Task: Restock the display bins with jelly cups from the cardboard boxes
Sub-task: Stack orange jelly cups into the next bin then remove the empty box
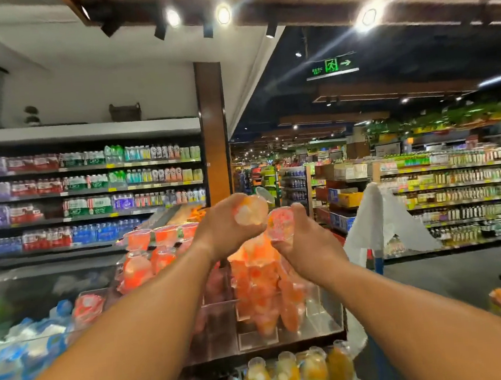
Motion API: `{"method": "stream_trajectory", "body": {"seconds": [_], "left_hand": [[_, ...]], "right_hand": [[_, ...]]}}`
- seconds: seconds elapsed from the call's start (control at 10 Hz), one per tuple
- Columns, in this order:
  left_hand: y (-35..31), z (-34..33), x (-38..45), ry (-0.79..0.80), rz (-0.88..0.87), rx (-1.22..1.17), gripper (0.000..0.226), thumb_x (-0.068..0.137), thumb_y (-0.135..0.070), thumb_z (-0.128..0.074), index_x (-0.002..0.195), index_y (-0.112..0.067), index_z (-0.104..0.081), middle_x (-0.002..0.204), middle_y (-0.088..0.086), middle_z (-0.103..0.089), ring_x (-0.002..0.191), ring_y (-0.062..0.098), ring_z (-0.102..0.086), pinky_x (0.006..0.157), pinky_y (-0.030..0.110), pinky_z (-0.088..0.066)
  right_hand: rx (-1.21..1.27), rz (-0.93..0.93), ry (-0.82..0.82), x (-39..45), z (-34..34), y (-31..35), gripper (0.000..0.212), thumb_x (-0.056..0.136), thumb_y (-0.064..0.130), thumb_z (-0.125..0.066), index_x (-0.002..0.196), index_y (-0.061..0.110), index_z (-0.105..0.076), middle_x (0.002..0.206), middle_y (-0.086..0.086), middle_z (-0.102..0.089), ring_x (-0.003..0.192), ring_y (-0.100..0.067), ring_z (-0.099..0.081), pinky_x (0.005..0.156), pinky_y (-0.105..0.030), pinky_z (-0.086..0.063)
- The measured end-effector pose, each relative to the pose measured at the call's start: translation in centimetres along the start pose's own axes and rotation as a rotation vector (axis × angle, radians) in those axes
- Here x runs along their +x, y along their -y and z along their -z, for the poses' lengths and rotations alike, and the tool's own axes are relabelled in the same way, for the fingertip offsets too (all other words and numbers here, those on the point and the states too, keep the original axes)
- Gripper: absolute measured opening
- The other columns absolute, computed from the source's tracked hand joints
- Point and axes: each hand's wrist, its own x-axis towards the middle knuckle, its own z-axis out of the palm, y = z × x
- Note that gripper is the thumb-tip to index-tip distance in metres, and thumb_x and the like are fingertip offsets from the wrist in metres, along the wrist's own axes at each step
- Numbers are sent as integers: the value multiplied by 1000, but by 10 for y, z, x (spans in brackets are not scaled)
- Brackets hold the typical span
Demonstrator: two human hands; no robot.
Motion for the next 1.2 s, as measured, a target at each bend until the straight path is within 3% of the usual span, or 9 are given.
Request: {"method": "stream_trajectory", "body": {"seconds": [0.2,0.4,0.5,0.6,0.8,0.9,1.0,1.1,1.2], "left_hand": [[-3,-26,63,-8,57,-1,68,78,-43,-84,137,-30,-53,125,-7,-61,100,13,-54,73,26,-41],[15,-44,106,-25,64,8,63,80,-44,-81,136,-30,-53,117,-6,-58,100,17,-54,77,30,-44],[28,-49,125,-44,55,18,65,82,-43,-80,139,-29,-51,118,-6,-55,104,19,-55,89,37,-52],[37,-54,135,-51,43,38,68,82,-45,-80,141,-28,-49,123,-4,-56,106,18,-54,90,37,-53],[52,-64,168,-47,77,116,76,82,-47,-79,147,-26,-44,136,5,-56,108,22,-55,96,44,-54],[55,-70,183,-50,93,126,80,83,-47,-78,149,-25,-41,141,7,-53,113,24,-54,98,46,-53],[57,-81,199,-45,112,145,78,84,-47,-77,149,-24,-40,142,8,-50,105,19,-49,98,42,-54],[59,-91,207,-31,123,151,76,85,-46,-76,149,-24,-40,139,9,-50,106,20,-50,97,43,-54],[63,-99,215,-11,130,164,78,86,-47,-75,150,-24,-38,139,9,-48,116,27,-52,100,47,-51]], "right_hand": [[-5,95,30,72,-3,-29,65,98,46,-54,142,28,-10,130,-6,-54,106,-35,-61,79,-46,-51],[-26,119,-3,123,-20,-46,66,99,42,-56,145,25,-11,133,-7,-55,106,-36,-62,74,-41,-49],[74,36,-15,158,-24,-59,66,99,45,-56,145,26,-12,128,-9,-57,96,-30,-58,79,-42,-49],[161,-113,7,186,-25,-66,78,100,49,-54,155,22,-7,134,-17,-54,113,-37,-57,91,-46,-48],[314,-267,63,256,-42,-78,74,97,45,-62,151,17,-19,132,-22,-52,115,-41,-57,95,-53,-52],[448,-333,76,282,-55,-86,71,96,40,-65,147,13,-23,130,-20,-50,112,-40,-55,88,-51,-55],[703,-465,174,308,-83,-99,64,93,37,-69,138,12,-31,136,-12,-40,115,-44,-56,77,-58,-60],[700,-589,244,320,-106,-112,69,95,39,-65,145,11,-27,135,-19,-45,102,-41,-63,68,-54,-61],[853,-531,368,322,-125,-126,47,99,36,-58,138,11,-50,129,-14,-59,95,-31,-64,68,-47,-58]]}}
